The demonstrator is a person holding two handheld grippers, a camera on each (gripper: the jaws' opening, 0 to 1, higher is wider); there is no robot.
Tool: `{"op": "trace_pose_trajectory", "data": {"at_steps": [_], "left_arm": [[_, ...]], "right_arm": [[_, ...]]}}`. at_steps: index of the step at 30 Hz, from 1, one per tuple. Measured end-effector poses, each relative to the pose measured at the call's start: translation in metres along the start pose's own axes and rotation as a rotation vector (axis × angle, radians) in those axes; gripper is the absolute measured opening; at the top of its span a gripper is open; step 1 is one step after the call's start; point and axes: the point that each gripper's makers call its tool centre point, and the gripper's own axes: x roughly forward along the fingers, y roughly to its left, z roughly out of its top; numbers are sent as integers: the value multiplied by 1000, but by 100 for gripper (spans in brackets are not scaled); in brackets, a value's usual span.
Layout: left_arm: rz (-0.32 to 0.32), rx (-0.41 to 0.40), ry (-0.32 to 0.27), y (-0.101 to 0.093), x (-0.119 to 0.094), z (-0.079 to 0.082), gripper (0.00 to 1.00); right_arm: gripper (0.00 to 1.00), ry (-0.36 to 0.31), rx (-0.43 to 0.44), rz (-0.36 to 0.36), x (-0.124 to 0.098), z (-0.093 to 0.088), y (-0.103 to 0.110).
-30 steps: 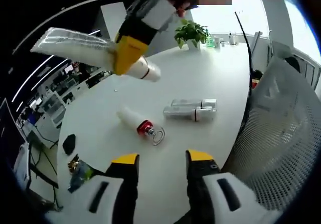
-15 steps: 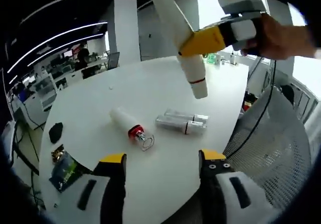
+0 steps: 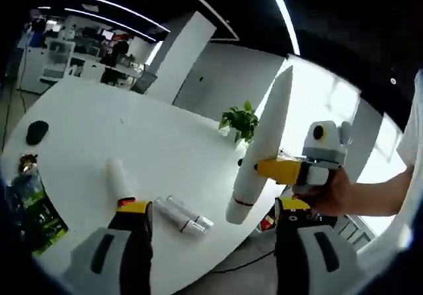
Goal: Arrange the skincare products in the storage area until every visible bottle or jar stands upright without overlapping.
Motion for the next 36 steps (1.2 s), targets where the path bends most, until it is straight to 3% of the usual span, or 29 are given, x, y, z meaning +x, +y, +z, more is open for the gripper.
{"op": "trace_pose_trajectory", "data": {"at_steps": [3, 4, 7, 12, 14, 17, 20, 25, 28, 36], "left_arm": [[-93, -28, -12, -21, 2, 0, 67], [-144, -45, 25, -32, 3, -7, 64], [-220, -58, 23, -49, 5, -6, 58], [-284, -63, 44, -59, 5, -3, 54], [-344, -33, 60, -66, 0, -2, 48], [-416, -73, 96, -73, -5, -2, 40], [-482, -101, 111, -79, -9, 1, 36], [-586, -158, 242, -93, -14, -15, 39], [-619, -164, 252, -97, -14, -13, 35], [-594, -140, 198, -90, -14, -2, 32]], "right_arm": [[23, -52, 66, 44, -5, 8, 8], [23, -60, 80, 58, -6, 10, 12], [23, -75, 103, 134, -8, 14, 26], [23, -46, 171, 243, -11, 15, 44], [24, -42, 205, 294, -13, 16, 53], [24, -33, 225, 379, -15, 17, 61], [24, 22, 206, 463, -14, 13, 73], [24, 61, 198, 556, -15, 13, 89], [25, 63, 216, 590, -13, 14, 93], [26, 37, 301, 606, -4, 18, 87]]}}
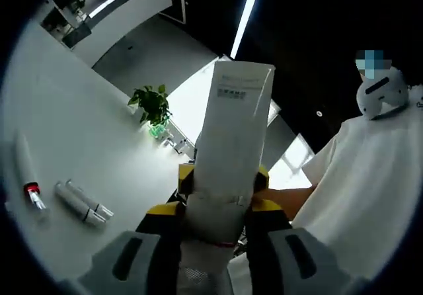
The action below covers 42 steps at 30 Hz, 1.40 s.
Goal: Arrange the skincare products in the storage area until every visible bottle or jar stands upright without overlapping.
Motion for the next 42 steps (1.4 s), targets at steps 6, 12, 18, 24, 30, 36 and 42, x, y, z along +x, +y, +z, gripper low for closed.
{"op": "trace_pose_trajectory", "data": {"at_steps": [6, 12, 18, 24, 30, 36, 42], "left_arm": [[15, 8, 7, 4, 2, 3, 29], [56, 62, 35, 6, 5, 5, 28], [128, 152, 139, 15, 5, -6, 28], [196, 193, 157, 23, 5, -8, 28], [275, 243, 170, 35, 5, -8, 28], [379, 316, 192, 47, 7, -9, 28], [488, 390, 227, 55, 5, -11, 28]], "right_arm": [[27, -54, -8, -26, 3, 4, -6], [29, -45, -35, -33, 2, 6, -5], [33, -24, -60, -51, -2, -2, -8], [34, -30, -80, -118, -2, -4, -14], [38, -44, -107, -235, 1, -3, -23], [40, -80, -105, -372, -1, 2, -34], [35, -170, -36, -479, -8, 17, -43]]}}
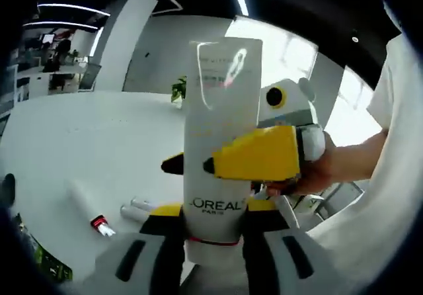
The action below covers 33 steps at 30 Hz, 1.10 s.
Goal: Arrange the skincare products in the storage area until every visible bottle or jar stands upright without overlapping.
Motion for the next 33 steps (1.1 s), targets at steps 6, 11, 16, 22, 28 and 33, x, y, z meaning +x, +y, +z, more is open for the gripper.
{"op": "trace_pose_trajectory", "data": {"at_steps": [6, 11, 16, 22, 28, 33], "left_arm": [[144, 140, 82, 14, 3, -9, 28], [200, 222, 117, 15, 6, -13, 29], [215, 251, 113, 14, 9, -15, 30], [172, 247, 133, 11, 9, -28, 30], [51, 186, 92, -2, 6, -26, 31], [-79, 132, 64, -18, -2, -18, 31]], "right_arm": [[28, 0, 11, -167, -3, 3, -20], [22, 19, 17, -202, -5, -2, -29], [18, 29, -5, -211, -10, -4, -30], [16, 50, -7, -210, -13, -16, -31], [13, 73, -103, -125, -16, -19, -15], [13, 94, -128, -7, -17, -21, 1]]}}
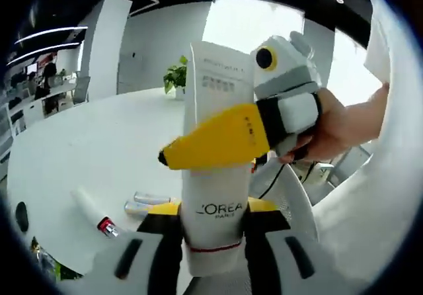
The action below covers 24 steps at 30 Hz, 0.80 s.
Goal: Arrange the skincare products in the storage area until every visible bottle or jar stands upright without overlapping.
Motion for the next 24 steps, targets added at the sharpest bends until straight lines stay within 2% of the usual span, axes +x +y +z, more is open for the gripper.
{"op": "trace_pose_trajectory", "data": {"at_steps": [2, 4, 5, 6, 7, 9, 13, 15, 16, 18, 22, 24], "left_arm": [[-75, -102, -65, -7, -5, 11, 31], [-159, -129, -134, -16, -11, 25, 31], [-199, -141, -162, -21, -14, 31, 30], [-230, -147, -166, -25, -16, 33, 28], [-274, -159, -173, -33, -18, 38, 27], [-294, -155, -176, -33, -18, 39, 27], [-333, -165, -175, -42, -16, 40, 27], [-403, -182, -166, -54, -15, 38, 23], [-390, -179, -170, -54, -12, 39, 23], [-427, -188, -148, -63, -13, 35, 22], [-424, -204, -150, -64, -12, 33, 21], [-391, -231, -181, -59, -11, 36, 20]], "right_arm": [[13, 42, -79, 60, 0, 1, 13], [13, 82, -141, 138, -3, -1, 27], [13, 83, -160, 181, -4, 0, 34], [13, 80, -170, 206, -6, 1, 39], [13, 44, -155, 235, -9, 8, 45], [13, 29, -94, 293, -14, 12, 52], [13, 58, -104, 325, -18, 10, 54], [13, 72, -103, 341, -21, 7, 56], [13, 75, -93, 360, -23, 5, 58], [13, 84, -94, 381, -25, 2, 61], [13, 124, -86, 400, -23, 0, 62], [13, 131, -83, 388, -21, 2, 58]]}}
